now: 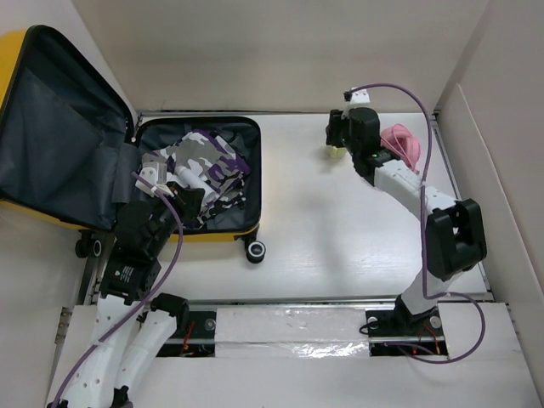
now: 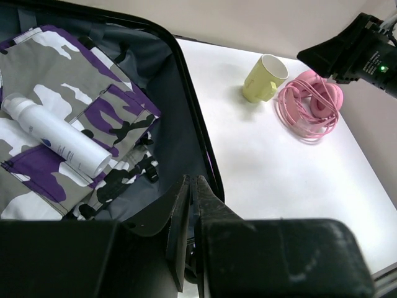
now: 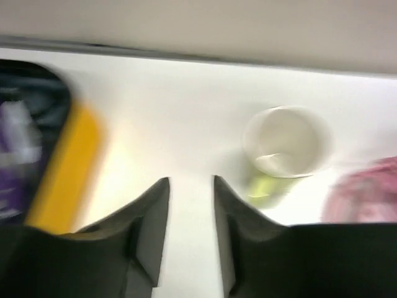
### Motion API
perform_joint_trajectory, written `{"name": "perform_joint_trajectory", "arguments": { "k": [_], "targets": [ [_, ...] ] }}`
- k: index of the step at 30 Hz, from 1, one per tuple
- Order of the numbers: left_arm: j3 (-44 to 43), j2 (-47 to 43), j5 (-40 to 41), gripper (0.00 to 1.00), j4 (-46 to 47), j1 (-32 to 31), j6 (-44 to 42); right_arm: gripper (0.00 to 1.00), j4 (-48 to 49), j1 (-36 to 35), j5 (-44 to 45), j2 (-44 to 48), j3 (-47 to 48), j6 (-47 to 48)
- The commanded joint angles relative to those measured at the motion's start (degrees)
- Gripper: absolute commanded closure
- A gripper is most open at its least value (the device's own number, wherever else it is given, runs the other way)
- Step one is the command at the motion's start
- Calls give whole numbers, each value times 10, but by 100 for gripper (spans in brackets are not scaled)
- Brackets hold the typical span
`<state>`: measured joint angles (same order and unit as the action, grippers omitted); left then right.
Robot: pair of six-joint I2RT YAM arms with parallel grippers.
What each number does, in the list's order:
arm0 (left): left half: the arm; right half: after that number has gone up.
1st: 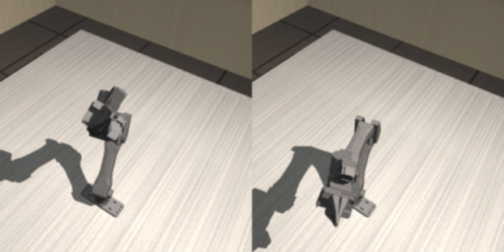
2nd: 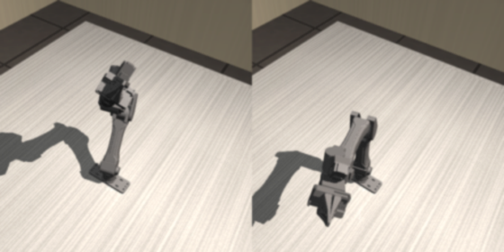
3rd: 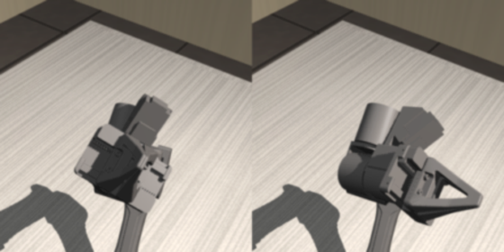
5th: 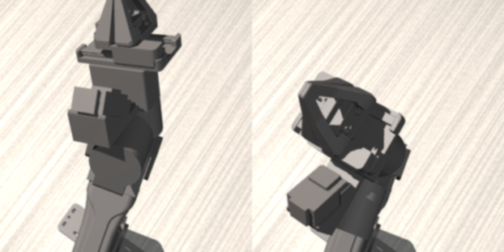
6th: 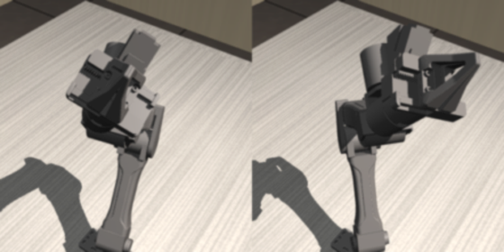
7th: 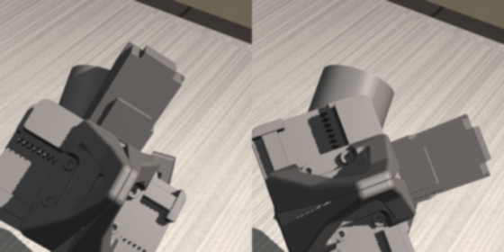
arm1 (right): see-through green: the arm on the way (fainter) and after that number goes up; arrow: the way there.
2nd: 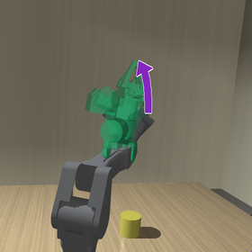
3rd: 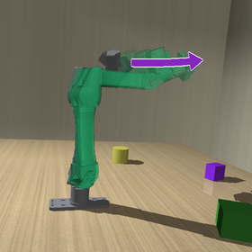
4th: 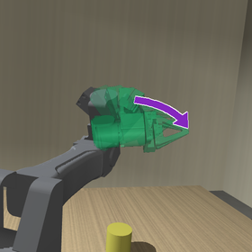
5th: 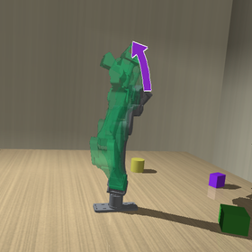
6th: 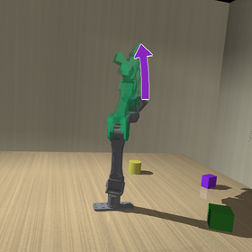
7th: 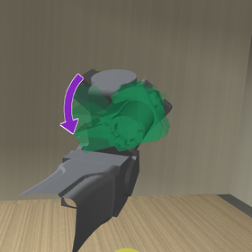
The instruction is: Pack the luggage
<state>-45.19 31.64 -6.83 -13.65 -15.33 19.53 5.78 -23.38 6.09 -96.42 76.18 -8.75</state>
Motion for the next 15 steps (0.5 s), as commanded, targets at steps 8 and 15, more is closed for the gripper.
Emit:
{"name": "perform_joint_trajectory", "arguments": {
  "k": [8, 15],
  "targets": [
    [-27, 6, -6, 95, 15, -2, -3, 37, -121, 63, 17, -166, 179, 99],
    [-28, 11, -5, 95, 15, -2, -4, 42, -199, 75, 22, -265, 291, 125]
  ]
}}
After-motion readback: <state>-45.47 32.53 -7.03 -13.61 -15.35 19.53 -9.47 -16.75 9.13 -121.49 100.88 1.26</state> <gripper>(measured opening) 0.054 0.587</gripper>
